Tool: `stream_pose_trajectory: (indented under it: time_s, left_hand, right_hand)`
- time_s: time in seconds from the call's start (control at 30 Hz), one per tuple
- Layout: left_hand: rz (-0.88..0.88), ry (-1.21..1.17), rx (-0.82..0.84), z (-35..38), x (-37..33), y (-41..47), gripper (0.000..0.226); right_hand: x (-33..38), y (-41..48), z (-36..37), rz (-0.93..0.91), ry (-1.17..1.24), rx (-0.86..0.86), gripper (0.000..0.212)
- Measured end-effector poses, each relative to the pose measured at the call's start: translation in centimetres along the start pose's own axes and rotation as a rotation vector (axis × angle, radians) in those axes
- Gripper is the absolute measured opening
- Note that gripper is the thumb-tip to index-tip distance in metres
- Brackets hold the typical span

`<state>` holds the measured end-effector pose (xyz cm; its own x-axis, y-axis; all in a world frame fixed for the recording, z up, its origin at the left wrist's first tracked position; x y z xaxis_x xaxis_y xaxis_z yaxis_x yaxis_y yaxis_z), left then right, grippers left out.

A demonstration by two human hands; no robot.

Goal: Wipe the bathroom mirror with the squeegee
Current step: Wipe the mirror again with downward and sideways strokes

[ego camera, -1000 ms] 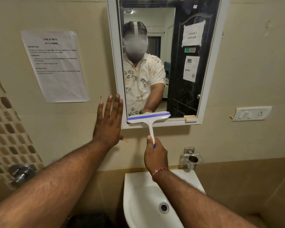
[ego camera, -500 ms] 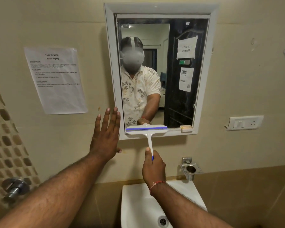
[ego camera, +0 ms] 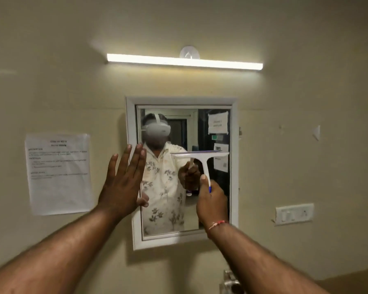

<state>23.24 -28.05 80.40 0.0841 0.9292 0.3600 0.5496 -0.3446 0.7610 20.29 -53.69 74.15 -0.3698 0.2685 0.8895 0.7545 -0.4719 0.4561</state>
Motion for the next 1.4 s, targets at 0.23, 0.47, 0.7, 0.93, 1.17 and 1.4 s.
stream_pose_trajectory:
  time_s: [0.23, 0.47, 0.7, 0.93, 1.17, 1.4]
  left_hand:
    - [-0.069, 0.051, -0.020, -4.8, 2.5, 7.4, 0.179]
    - [-0.085, 0.024, -0.021, -6.2, 4.8, 10.0, 0.193]
    - [-0.141, 0.008, 0.223, -5.5, 5.1, 9.5, 0.183]
    - [-0.162, -0.029, 0.255, -5.1, 5.4, 9.2, 0.189]
    - [-0.178, -0.025, 0.241, -4.8, 5.7, 8.9, 0.189]
    - [-0.217, -0.039, 0.252, -3.4, 5.4, 7.6, 0.181]
  right_hand:
    - [8.9, 6.9, -1.9, -0.098, -0.005, -0.026, 0.045]
    - [11.9, 9.2, -2.4, -0.099, 0.023, 0.003, 0.040]
    - [12.1, 10.4, -1.9, -0.085, 0.025, -0.007, 0.043]
    - [11.8, 10.7, -1.6, -0.076, 0.049, 0.009, 0.041]
    - [11.9, 10.6, -1.6, -0.083, 0.055, 0.023, 0.039]
    - [10.2, 9.9, -1.4, -0.081, 0.033, 0.007, 0.040]
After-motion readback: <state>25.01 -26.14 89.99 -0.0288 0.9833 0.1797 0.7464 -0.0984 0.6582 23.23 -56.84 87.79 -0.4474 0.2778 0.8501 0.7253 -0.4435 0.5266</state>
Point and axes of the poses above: each hand's wrist, its own y-axis towards the middle knuckle, its own z-axis out of the palm, x = y × z, the point moved 8 cm from there along y, towards the middle knuckle, and after that the axes turned 1 degree about -z, right-handed, at the moved point
